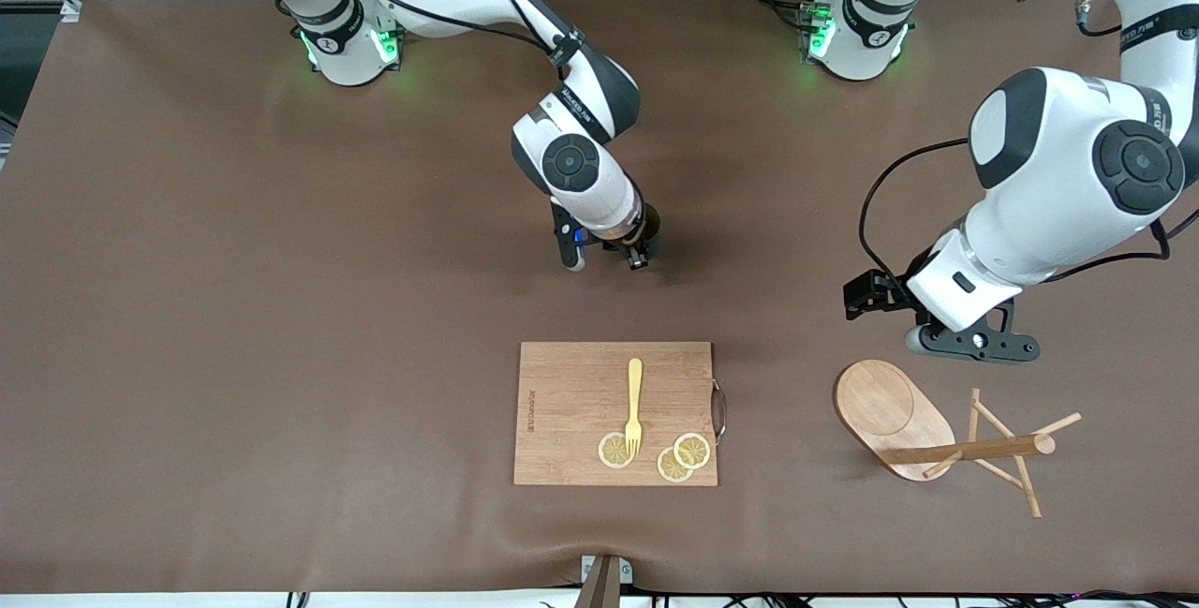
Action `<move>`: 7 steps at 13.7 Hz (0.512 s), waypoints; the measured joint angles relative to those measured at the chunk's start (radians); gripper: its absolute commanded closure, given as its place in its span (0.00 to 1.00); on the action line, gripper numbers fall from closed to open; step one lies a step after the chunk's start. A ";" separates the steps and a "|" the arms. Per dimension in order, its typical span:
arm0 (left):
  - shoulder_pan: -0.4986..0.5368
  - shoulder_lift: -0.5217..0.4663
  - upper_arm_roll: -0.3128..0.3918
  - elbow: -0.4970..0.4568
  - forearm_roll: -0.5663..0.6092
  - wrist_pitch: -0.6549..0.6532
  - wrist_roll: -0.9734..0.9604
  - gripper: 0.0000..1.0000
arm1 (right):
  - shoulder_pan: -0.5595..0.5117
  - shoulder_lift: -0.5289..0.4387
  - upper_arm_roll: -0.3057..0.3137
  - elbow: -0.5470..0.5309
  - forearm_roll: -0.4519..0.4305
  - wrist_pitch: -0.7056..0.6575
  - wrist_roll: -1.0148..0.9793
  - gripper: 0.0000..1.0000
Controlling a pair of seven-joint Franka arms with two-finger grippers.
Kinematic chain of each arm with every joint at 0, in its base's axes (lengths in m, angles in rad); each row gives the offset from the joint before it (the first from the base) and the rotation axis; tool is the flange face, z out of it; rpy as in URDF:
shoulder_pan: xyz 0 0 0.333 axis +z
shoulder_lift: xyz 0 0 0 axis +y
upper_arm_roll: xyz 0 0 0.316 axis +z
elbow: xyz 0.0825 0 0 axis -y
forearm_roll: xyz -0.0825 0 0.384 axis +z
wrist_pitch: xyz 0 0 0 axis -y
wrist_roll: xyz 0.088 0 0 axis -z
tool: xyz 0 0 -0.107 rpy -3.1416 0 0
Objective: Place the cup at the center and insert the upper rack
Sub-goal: 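Carry the mug with the right gripper to the table center, set down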
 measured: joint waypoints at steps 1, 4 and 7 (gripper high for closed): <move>0.000 0.000 0.000 0.000 0.000 0.000 0.000 0.00 | 0.000 0.000 -0.002 0.001 0.000 0.000 0.001 0.00; 0.000 0.000 0.000 0.000 0.000 0.002 0.000 0.00 | -0.002 0.000 -0.014 0.016 0.000 -0.016 0.001 0.00; 0.000 0.000 0.000 0.000 0.000 0.013 -0.013 0.00 | -0.035 -0.023 -0.027 0.045 0.000 -0.139 -0.012 0.00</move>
